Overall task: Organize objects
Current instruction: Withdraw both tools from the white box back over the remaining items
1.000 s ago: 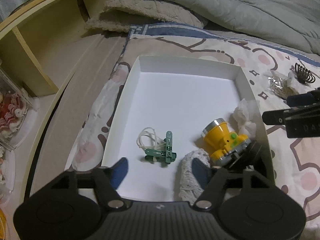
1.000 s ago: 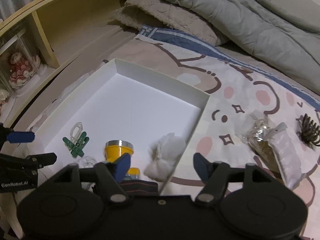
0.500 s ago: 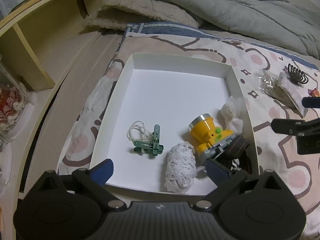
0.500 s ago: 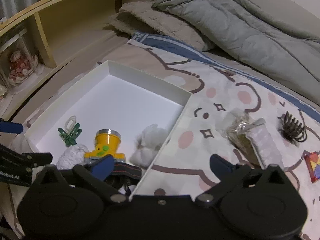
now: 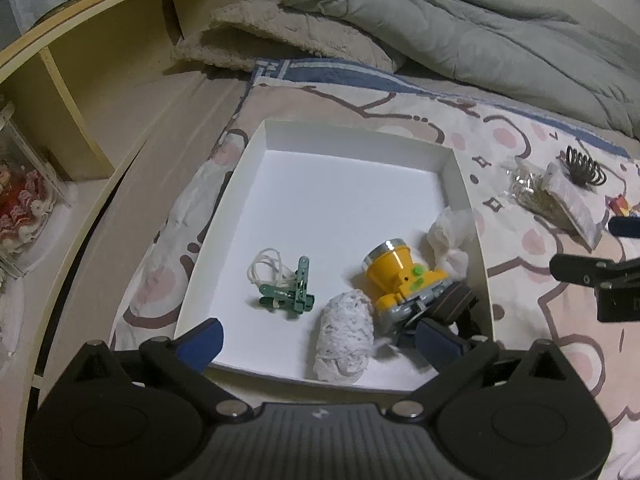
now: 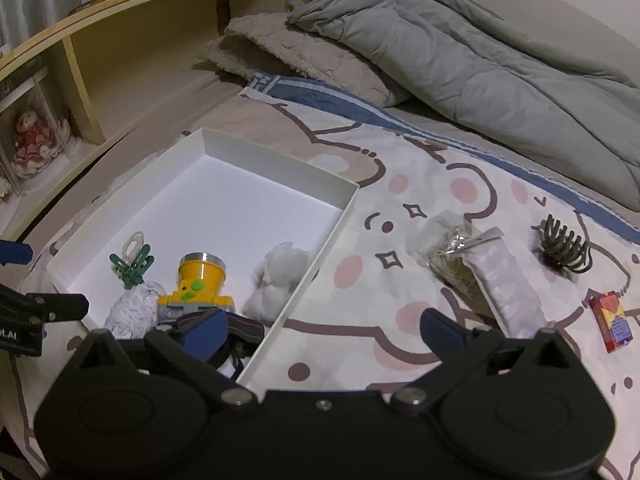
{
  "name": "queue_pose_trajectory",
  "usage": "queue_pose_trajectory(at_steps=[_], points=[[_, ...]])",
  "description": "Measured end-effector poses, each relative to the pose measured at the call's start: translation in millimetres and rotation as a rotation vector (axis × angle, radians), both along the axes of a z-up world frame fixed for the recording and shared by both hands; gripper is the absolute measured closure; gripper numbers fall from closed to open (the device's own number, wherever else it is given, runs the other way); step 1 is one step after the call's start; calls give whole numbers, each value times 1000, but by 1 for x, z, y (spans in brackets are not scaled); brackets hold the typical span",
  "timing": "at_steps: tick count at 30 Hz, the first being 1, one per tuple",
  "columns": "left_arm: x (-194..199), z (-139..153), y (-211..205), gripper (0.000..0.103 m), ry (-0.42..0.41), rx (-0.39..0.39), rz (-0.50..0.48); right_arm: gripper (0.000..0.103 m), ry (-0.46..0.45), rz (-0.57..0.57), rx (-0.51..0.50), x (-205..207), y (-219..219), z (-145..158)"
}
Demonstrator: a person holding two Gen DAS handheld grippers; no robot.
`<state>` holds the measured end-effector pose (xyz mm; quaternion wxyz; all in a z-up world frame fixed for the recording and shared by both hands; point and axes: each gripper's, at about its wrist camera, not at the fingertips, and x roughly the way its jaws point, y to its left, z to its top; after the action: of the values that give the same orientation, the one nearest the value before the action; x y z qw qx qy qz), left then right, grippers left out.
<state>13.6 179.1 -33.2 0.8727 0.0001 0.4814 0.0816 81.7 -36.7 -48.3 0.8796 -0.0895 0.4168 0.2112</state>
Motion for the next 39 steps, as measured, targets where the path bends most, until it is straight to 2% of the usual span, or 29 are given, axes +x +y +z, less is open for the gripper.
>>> queue_pose_trajectory(at_steps=[6, 15, 39], points=[[8, 7, -11, 1, -45, -28, 8, 0, -17, -33, 3, -2, -17, 6], [24, 13, -43, 1, -93, -39, -29, 0, -27, -112, 11, 1, -55, 13], [62, 12, -142, 1, -133, -96, -169, 0, -56, -362, 27, -3, -174, 23]])
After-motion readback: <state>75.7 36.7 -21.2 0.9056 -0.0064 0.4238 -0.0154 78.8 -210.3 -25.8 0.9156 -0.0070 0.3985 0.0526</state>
